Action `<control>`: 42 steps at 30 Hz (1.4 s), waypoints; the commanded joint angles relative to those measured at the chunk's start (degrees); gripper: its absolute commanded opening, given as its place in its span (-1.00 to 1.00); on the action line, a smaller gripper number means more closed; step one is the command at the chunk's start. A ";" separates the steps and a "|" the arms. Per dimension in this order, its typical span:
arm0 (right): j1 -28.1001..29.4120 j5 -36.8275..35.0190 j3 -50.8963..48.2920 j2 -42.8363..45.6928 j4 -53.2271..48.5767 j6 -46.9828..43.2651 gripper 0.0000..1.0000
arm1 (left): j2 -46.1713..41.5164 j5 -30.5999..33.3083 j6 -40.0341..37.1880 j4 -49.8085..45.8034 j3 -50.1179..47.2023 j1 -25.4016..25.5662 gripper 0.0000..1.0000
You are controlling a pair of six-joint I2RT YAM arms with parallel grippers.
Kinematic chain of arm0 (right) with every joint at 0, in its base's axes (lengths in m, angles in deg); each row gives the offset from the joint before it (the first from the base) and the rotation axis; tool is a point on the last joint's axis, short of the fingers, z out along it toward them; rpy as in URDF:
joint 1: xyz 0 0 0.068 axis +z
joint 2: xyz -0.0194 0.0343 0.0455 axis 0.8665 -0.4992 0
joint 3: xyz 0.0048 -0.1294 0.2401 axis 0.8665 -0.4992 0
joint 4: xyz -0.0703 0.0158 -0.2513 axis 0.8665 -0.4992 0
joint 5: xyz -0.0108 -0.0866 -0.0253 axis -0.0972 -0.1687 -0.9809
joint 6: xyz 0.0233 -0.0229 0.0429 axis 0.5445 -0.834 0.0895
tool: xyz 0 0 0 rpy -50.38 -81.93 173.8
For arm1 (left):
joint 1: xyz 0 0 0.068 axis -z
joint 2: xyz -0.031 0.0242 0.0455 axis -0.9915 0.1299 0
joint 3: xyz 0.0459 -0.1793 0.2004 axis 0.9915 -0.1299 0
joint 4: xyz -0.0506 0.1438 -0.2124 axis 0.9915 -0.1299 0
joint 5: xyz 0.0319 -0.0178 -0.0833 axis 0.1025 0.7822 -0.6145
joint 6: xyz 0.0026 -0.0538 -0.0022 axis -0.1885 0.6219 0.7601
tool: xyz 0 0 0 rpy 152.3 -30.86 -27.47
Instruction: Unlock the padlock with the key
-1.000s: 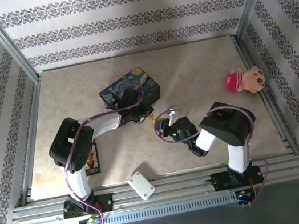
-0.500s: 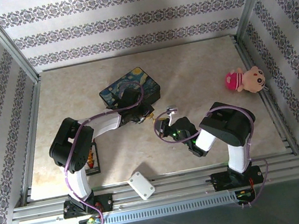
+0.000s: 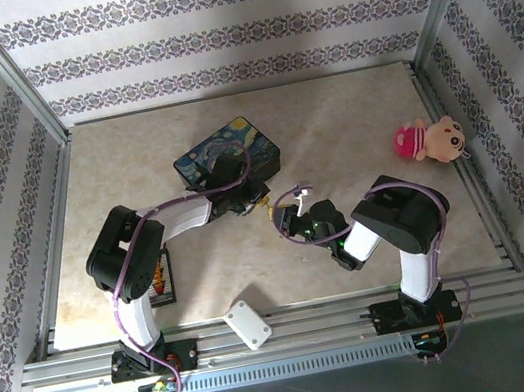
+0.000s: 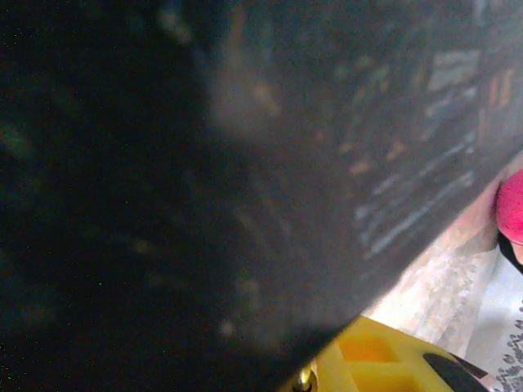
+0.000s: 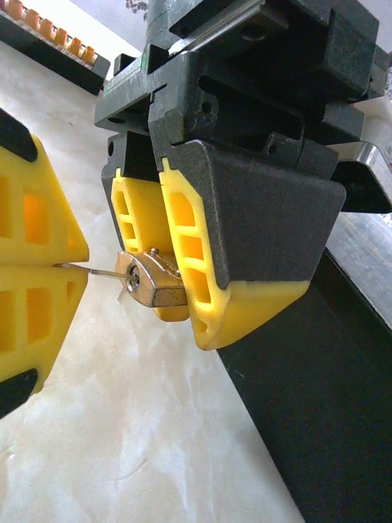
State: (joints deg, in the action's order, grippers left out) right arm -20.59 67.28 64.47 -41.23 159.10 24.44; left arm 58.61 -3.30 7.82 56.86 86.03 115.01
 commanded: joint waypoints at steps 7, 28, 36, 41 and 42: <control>-2.62 -0.25 3.43 -1.64 2.92 2.69 -1.00 | -0.43 -7.96 3.31 -0.39 -1.52 0.93 -0.96; -4.85 3.21 5.52 -3.94 2.97 7.81 -1.00 | 0.61 -8.14 5.81 0.20 -1.33 0.93 -1.00; -5.81 4.56 5.79 -4.80 2.98 10.68 -1.00 | 0.71 -8.70 5.60 0.35 -1.15 0.93 -1.00; -7.93 8.42 6.18 -5.10 2.99 15.09 -1.00 | 0.53 -8.75 5.36 0.29 -1.28 0.93 -1.00; -8.35 9.32 6.35 -5.10 2.94 15.92 -1.00 | 0.54 -8.78 5.34 0.35 -1.36 0.93 -1.00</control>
State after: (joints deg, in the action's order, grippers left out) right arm -26.58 77.82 68.74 -45.36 159.65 36.85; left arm 58.72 -2.49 10.53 59.02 85.60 114.29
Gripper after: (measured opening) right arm 0.041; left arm 0.282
